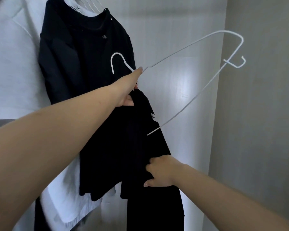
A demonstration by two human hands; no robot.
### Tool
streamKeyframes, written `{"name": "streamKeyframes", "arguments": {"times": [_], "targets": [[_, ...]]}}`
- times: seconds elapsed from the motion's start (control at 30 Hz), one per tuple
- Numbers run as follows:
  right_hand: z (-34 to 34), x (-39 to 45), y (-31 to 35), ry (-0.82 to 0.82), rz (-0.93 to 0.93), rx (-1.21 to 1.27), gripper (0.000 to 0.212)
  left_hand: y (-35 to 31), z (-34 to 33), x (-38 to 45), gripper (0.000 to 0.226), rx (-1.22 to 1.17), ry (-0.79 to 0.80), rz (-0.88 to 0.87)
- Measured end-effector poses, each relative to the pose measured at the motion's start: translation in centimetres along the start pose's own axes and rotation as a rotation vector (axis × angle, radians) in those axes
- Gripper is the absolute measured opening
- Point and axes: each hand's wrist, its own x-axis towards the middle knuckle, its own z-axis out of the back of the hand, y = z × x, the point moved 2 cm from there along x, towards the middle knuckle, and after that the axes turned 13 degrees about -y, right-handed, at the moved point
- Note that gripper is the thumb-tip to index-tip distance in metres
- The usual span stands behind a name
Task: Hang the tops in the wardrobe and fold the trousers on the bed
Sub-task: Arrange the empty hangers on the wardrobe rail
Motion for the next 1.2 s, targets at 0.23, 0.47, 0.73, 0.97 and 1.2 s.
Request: {"name": "streamKeyframes", "arguments": {"times": [0.23,0.47,0.73,0.97,1.2], "targets": [[-2.0,-1.3,-3.2,0.024,-0.218,0.242,0.051,0.8,2.2,0.0,0.042,-0.073,-0.056,0.002],[0.9,-4.2,-9.5,-0.063,-0.266,0.169,0.041,4.1,4.1,0.9,0.045,0.157,-0.042,-0.065],[6.4,-6.0,-11.3,-0.172,-0.188,0.077,0.032,8.3,5.1,2.5,0.042,0.341,-0.108,-0.064],[9.4,-6.0,-11.2,-0.28,-0.107,0.036,0.029,9.9,5.1,2.7,0.031,0.302,-0.118,-0.004],[9.4,-5.1,-9.2,-0.233,0.043,-0.018,0.041,10.8,5.6,2.3,0.022,-0.238,-0.232,0.259]]}}
